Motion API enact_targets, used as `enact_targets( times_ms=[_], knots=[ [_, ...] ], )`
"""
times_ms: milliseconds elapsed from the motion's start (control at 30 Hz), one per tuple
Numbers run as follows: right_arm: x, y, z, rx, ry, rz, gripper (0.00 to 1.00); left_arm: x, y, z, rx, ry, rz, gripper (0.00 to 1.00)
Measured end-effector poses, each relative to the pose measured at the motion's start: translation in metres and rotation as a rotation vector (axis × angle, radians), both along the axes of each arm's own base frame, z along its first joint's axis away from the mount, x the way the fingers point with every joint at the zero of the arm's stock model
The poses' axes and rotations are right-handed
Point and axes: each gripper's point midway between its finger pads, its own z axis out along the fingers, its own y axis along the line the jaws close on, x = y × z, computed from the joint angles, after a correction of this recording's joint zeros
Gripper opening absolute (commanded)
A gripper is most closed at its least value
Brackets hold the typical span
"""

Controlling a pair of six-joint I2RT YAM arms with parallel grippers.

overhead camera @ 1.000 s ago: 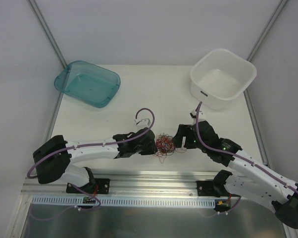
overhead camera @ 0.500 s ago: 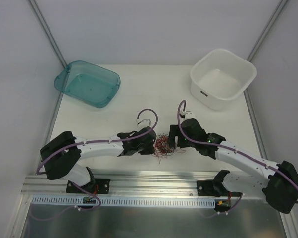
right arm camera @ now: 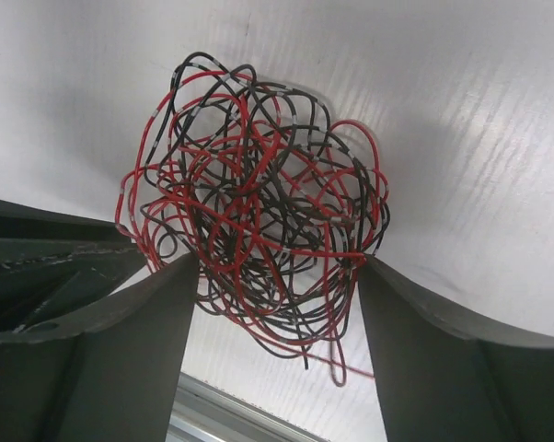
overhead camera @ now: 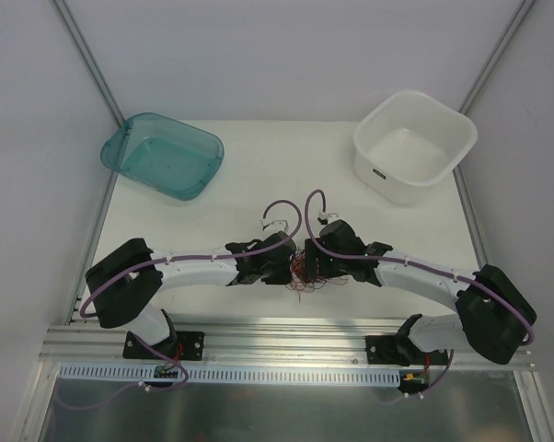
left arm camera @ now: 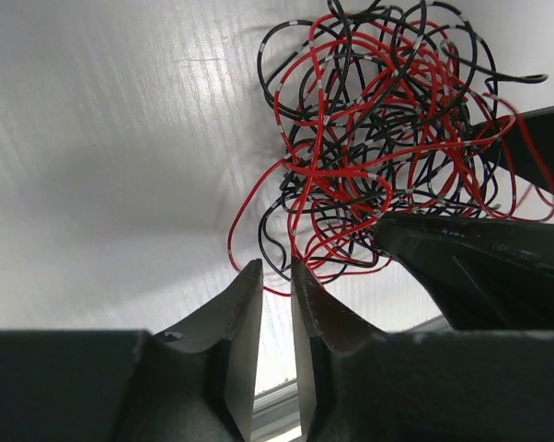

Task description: Untangle the cables

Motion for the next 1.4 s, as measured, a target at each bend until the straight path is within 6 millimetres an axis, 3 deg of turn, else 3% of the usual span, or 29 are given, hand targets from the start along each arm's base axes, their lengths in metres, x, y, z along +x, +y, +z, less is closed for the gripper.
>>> enact_targets(
  times_ms=[267,367,400,433,700,967,1067,1167,1200,1333,1400],
  knots=[
    [0.001,0.008,-0.002,0.031,0.009,0.004,0.24,-0.004,-0.005,-0.009,0.014,0.028,-0.038,0.17],
    [0.003,0.011,0.0,0.043,0.004,0.001,0.11,-0.004,-0.008,-0.01,0.012,0.031,-0.053,0.08],
    [0.003,0.011,0.0,0.045,0.004,0.002,0.09,-0.004,-0.008,-0.009,0.01,0.029,-0.055,0.0],
    [0.003,0.011,0.001,0.049,0.004,-0.001,0.06,-0.004,-0.009,-0.009,0.007,0.027,-0.057,0.0],
    [0.004,0.006,0.024,0.077,-0.046,-0.019,0.01,0.004,-0.007,-0.002,-0.026,-0.006,-0.031,0.0],
    [0.005,-0.036,0.083,0.083,-0.223,-0.128,0.01,0.028,0.065,-0.003,-0.042,-0.014,0.2,0.0],
    [0.004,-0.048,0.102,0.103,-0.279,-0.16,0.01,0.03,0.077,0.007,-0.073,-0.031,0.239,0.0],
    [0.004,-0.048,0.117,0.129,-0.304,-0.158,0.01,0.032,0.071,0.033,-0.145,-0.085,0.204,0.21],
    [0.004,-0.047,0.119,0.135,-0.306,-0.152,0.01,0.031,0.068,0.041,-0.168,-0.098,0.185,0.35],
    [-0.001,-0.038,0.117,0.148,-0.279,-0.095,0.01,0.027,0.053,0.07,-0.259,-0.169,0.057,0.58],
    [-0.005,-0.033,0.116,0.16,-0.267,-0.062,0.01,0.024,0.045,0.082,-0.294,-0.205,-0.016,0.63]
  ],
)
